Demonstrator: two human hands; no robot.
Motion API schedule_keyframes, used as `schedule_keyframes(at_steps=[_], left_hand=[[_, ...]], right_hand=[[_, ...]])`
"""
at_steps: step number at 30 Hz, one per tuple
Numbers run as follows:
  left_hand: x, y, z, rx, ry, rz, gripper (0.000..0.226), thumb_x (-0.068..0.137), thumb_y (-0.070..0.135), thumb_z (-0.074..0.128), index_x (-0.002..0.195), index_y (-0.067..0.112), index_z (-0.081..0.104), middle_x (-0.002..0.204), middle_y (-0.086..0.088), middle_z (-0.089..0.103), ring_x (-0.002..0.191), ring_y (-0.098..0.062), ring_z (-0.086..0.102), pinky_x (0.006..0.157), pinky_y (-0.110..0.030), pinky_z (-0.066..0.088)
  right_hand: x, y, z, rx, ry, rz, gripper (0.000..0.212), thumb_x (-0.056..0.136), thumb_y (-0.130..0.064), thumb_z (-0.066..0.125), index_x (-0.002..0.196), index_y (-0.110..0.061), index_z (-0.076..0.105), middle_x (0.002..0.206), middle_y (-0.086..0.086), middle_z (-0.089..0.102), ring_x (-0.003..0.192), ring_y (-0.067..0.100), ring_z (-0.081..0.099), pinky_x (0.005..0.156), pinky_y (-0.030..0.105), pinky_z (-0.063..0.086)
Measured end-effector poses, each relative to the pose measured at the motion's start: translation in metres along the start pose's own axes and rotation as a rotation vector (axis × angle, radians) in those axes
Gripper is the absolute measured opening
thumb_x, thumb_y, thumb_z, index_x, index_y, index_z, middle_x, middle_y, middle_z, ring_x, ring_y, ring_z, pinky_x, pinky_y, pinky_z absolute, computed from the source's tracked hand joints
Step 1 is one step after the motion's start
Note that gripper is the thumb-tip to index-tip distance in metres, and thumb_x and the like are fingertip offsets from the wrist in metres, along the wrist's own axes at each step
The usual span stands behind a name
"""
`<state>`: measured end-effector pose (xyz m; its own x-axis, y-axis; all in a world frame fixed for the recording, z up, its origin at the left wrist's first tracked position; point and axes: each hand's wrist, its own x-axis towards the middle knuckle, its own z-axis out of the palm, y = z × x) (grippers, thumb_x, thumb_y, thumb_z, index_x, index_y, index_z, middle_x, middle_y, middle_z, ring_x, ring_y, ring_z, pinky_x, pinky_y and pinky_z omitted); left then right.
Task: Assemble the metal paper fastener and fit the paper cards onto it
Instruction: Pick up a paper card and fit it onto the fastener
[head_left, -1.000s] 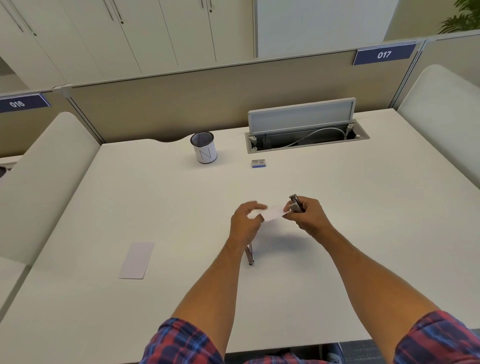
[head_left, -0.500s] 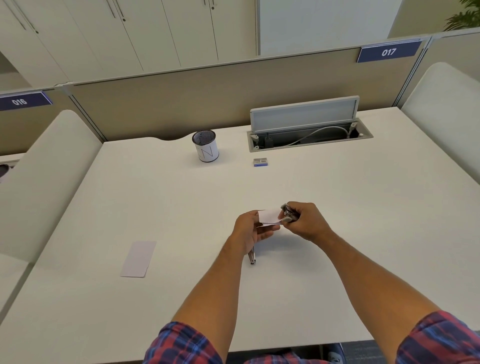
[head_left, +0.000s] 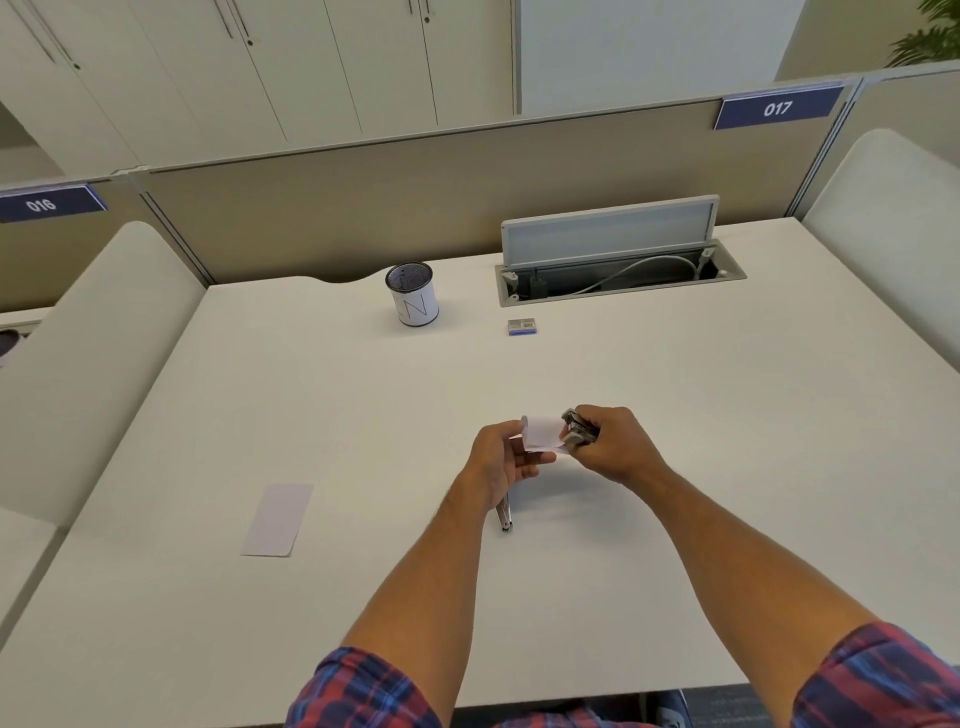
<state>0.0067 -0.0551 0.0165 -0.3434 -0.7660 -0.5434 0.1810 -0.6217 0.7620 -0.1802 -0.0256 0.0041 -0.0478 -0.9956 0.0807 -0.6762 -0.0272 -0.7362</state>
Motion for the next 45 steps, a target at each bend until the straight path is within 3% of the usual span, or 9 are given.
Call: schedule_keyframes(at_steps=[5,8,12,17,20,23,29,35,45], left_hand=[[0.003,-0.004,-0.001,0.072,-0.024,0.062,0.046,0.096,0.046,0.060,0.113,0.003,0.068,0.102,-0.020,0.074,0.082,-0.031,0.071,0.065,-0.032,0.055],[0.004,-0.007,-0.002,0.167,-0.034,0.145,0.033,0.088,0.027,0.076,0.112,0.004,0.071,0.106,-0.021,0.075,0.078,-0.023,0.074,0.062,-0.026,0.057],[0.005,-0.007,-0.002,0.110,0.003,0.141,0.030,0.092,0.017,0.072,0.114,-0.002,0.069,0.096,-0.017,0.076,0.073,-0.022,0.075,0.057,-0.025,0.057],[0.008,-0.007,-0.001,0.136,0.027,0.150,0.022,0.095,0.007,0.066,0.114,-0.004,0.068,0.099,-0.019,0.075,0.072,-0.020,0.075,0.057,-0.024,0.057],[0.007,-0.007,0.000,0.140,0.019,0.158,0.018,0.094,0.003,0.065,0.111,-0.003,0.070,0.099,-0.016,0.076,0.076,-0.022,0.077,0.059,-0.023,0.058],[0.007,-0.008,0.000,0.136,0.030,0.182,0.019,0.093,0.001,0.065,0.111,-0.003,0.070,0.099,-0.015,0.077,0.080,-0.024,0.077,0.062,-0.023,0.059],[0.009,-0.006,-0.002,0.083,0.114,0.256,0.018,0.094,-0.002,0.063,0.111,-0.007,0.068,0.093,-0.020,0.075,0.075,-0.024,0.076,0.065,-0.023,0.061],[0.008,-0.003,-0.003,0.026,0.157,0.282,0.010,0.095,0.000,0.063,0.103,-0.001,0.069,0.085,-0.017,0.074,0.073,-0.023,0.076,0.062,-0.023,0.059],[0.007,0.000,0.002,0.039,0.233,0.223,0.003,0.090,0.014,0.073,0.093,0.014,0.071,0.082,-0.001,0.069,0.077,-0.017,0.065,0.068,-0.028,0.046]], right_hand=[[0.000,0.002,0.000,-0.022,0.004,0.020,0.022,0.074,-0.015,0.068,0.064,-0.012,0.050,0.055,-0.001,0.052,0.054,0.014,0.034,0.053,0.029,0.035],[0.000,0.002,0.000,-0.028,-0.010,0.027,0.015,0.072,-0.020,0.064,0.063,-0.015,0.052,0.055,-0.003,0.054,0.053,0.017,0.040,0.053,0.031,0.039],[0.001,0.005,0.000,-0.017,-0.016,0.012,0.036,0.065,-0.043,0.050,0.074,-0.012,0.066,0.068,0.001,0.068,0.066,0.029,0.061,0.061,0.040,0.054],[0.002,0.011,-0.001,0.008,-0.014,-0.007,0.038,0.066,-0.040,0.049,0.075,-0.007,0.065,0.076,0.005,0.072,0.074,0.031,0.065,0.067,0.046,0.056],[0.000,0.010,-0.001,0.056,0.002,0.012,0.010,0.072,-0.023,0.058,0.073,-0.021,0.069,0.079,-0.011,0.075,0.074,0.014,0.068,0.069,0.035,0.058],[-0.002,0.011,-0.002,0.164,0.063,0.052,0.025,0.076,-0.011,0.070,0.076,-0.036,0.070,0.080,-0.023,0.073,0.074,0.001,0.067,0.068,0.014,0.049],[-0.006,0.017,-0.006,0.490,0.010,0.238,0.019,0.076,-0.034,0.081,0.079,-0.019,0.069,0.065,-0.010,0.055,0.061,0.014,0.046,0.059,0.030,0.037],[-0.013,0.012,-0.004,0.635,-0.068,0.270,0.042,0.079,-0.039,0.085,0.104,-0.013,0.064,0.090,0.010,0.079,0.051,0.024,0.060,0.040,0.022,0.039],[-0.010,0.007,0.009,0.865,-0.114,0.336,0.058,0.092,-0.066,0.057,0.110,-0.014,0.074,0.090,0.009,0.070,0.060,0.018,0.050,0.052,0.028,0.038]])
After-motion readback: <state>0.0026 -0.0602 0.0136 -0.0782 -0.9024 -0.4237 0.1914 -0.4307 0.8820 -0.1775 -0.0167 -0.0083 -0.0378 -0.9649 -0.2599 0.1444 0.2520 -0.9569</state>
